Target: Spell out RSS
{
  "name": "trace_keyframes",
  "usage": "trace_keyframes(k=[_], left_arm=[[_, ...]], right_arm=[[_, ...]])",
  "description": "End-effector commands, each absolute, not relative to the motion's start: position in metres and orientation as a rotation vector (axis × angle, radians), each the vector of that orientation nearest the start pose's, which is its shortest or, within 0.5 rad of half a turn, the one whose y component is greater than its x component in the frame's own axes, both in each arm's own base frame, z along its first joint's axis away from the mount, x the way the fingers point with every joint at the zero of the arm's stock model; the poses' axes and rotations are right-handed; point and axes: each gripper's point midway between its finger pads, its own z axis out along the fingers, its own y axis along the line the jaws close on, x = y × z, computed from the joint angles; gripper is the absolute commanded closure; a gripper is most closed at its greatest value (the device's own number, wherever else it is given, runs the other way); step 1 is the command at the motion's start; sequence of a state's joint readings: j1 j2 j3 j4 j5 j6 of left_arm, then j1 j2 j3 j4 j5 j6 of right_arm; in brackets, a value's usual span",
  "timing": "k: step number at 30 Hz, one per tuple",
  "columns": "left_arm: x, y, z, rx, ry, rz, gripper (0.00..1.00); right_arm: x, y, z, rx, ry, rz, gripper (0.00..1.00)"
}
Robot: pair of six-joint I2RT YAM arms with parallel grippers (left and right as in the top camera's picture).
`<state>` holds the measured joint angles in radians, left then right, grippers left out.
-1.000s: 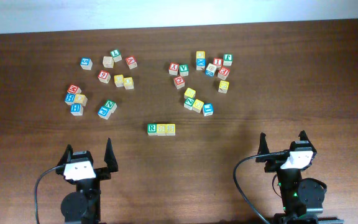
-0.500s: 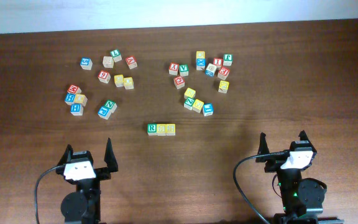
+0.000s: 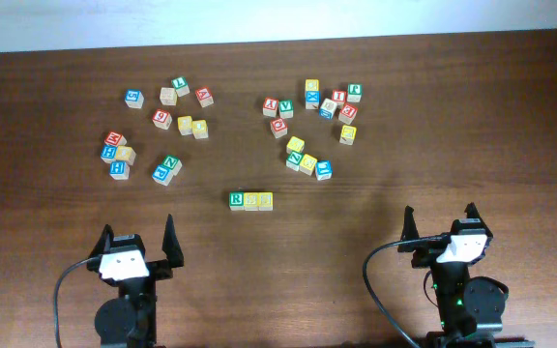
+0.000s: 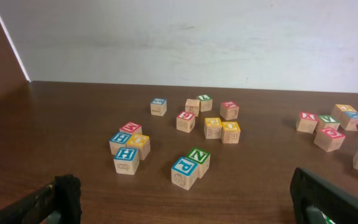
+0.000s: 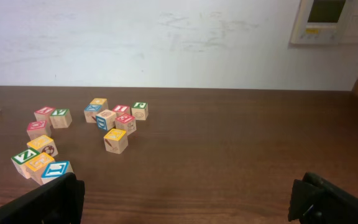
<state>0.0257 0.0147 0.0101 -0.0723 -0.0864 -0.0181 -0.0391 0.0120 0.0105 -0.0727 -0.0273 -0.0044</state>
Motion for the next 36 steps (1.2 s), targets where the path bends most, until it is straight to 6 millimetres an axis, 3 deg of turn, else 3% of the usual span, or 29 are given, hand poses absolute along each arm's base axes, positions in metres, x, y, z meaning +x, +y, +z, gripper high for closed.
trace_keyframes(k=[1, 14, 27, 36], left_arm=[[0.245, 0.02, 0.157, -0.081, 1.645, 0.086, 0.01], [0.245, 0.02, 0.157, -0.081, 1.645, 0.086, 0.01], [0.245, 0.02, 0.157, -0.081, 1.645, 0.086, 0.01], [0.245, 0.02, 0.157, -0.081, 1.645, 0.086, 0.01]], right_arm=[[0.246, -0.002, 0.156, -0.008, 1.647, -0.005, 0.02], [0.246, 0.006, 0.156, -0.032, 1.649, 0.014, 0.02], [0.246, -0.006, 0.155, 0.028, 1.652, -0.013, 0.02], [0.246, -0.003, 0.155, 0.015, 1.652, -0.001, 0.02]])
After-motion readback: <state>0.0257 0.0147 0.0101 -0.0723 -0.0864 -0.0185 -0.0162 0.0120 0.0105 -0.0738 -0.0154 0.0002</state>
